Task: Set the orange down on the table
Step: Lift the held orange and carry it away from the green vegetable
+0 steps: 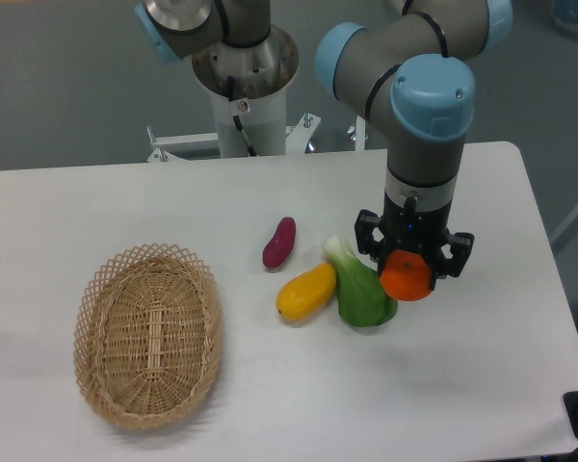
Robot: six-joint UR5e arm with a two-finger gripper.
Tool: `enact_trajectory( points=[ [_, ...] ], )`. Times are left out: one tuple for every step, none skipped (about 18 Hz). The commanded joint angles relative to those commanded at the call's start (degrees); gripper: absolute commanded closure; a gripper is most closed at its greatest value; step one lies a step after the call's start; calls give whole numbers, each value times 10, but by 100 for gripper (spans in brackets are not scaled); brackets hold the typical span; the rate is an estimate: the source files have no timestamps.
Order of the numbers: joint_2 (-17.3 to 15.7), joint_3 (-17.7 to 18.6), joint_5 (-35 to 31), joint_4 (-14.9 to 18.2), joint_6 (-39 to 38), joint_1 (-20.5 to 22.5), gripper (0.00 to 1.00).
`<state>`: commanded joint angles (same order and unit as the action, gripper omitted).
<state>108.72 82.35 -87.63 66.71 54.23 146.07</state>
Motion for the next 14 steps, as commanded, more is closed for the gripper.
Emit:
enact_trajectory(
  points=[
    [-1,0,0,1,0,0,44],
    [0,-1,1,1,0,0,44],
    [1,-2,1,1,0,0,44],
    [3,-2,1,0,0,0,44],
    [8,-2,1,-1,-1,0,44],
    [12,-3,1,-10,-1,0,44],
    [15,-3,0,-12,-1,1,44],
    [19,-3,0,-13,-5,1,44],
    [23,-5,0,-17,-15,0,44],
    [28,-10,0,-22,-28,0,44],
    [40,-17,-1,-25,-52,-3,44],
    [52,-25,-1,-25,-73,-12,44],
    [70,-38,-1,-41,-112,-24,44],
    [83,-40,-1,-56,-136,-29,44]
  ],
)
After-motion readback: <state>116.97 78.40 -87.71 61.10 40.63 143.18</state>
